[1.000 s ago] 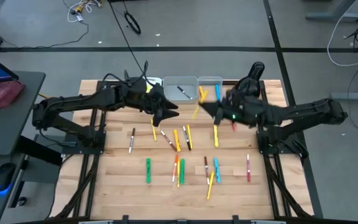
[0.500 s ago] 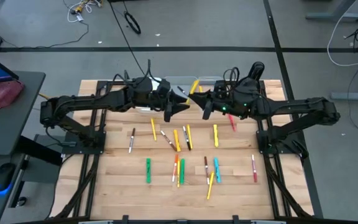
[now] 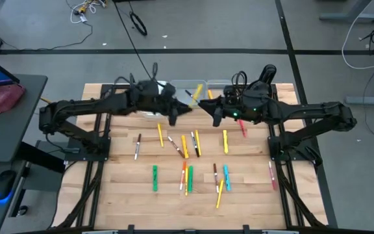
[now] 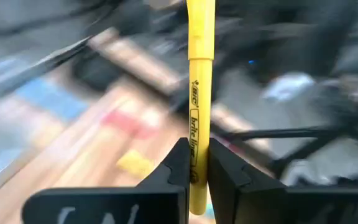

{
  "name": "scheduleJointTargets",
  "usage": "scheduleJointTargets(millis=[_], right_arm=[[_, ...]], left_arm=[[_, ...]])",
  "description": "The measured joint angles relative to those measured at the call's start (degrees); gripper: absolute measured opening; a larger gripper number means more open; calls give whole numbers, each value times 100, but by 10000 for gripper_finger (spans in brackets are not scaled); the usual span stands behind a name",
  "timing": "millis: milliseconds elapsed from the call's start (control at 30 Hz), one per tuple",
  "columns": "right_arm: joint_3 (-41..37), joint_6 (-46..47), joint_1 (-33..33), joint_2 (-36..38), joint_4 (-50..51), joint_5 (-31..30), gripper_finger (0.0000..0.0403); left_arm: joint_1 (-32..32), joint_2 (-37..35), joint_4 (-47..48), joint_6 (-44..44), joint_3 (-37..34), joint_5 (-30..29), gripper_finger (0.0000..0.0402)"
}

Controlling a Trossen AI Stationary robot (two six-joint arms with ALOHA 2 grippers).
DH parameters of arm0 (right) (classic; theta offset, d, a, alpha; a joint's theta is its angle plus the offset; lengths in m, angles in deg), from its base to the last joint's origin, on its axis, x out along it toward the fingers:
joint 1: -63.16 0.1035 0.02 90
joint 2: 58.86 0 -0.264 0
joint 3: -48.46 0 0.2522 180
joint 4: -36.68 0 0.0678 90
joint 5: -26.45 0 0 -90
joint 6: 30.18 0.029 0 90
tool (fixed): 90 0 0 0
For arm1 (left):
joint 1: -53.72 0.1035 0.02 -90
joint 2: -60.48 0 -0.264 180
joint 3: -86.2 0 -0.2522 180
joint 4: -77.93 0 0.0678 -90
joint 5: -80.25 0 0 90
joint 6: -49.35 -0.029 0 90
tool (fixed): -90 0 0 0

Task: Pick & Place Markers
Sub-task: Put the yellow pen into the white bin, then put the pink marker pen into the gray bin

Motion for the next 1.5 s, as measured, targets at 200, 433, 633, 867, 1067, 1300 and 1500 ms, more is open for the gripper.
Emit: scheduleJointTargets(millis=[200,433,633,867,1067,1300,1500], right_arm=[[0,517,-7,358,1515,-3,135],[0,624,-7,348,1474,-6,134],[0,669,-5,346,1390,-2,124],[0,758,105,346,1393,38,118],[0,754,203,346,1404,42,119],[0,752,227,346,1419,98,119],[-3,1073,379,348,2265,384,119]], left_arm=[[1201,-376,3070,65,2,-344,31],[2746,397,4231,-408,0,-30,31],[3406,1529,4393,-456,-4,1309,43],[3496,2186,4345,-401,-4,1301,51],[3496,2253,4023,-153,-4,1067,68],[3507,2253,3944,-196,-4,1087,134],[3528,1949,3964,-491,-4,1312,177]])
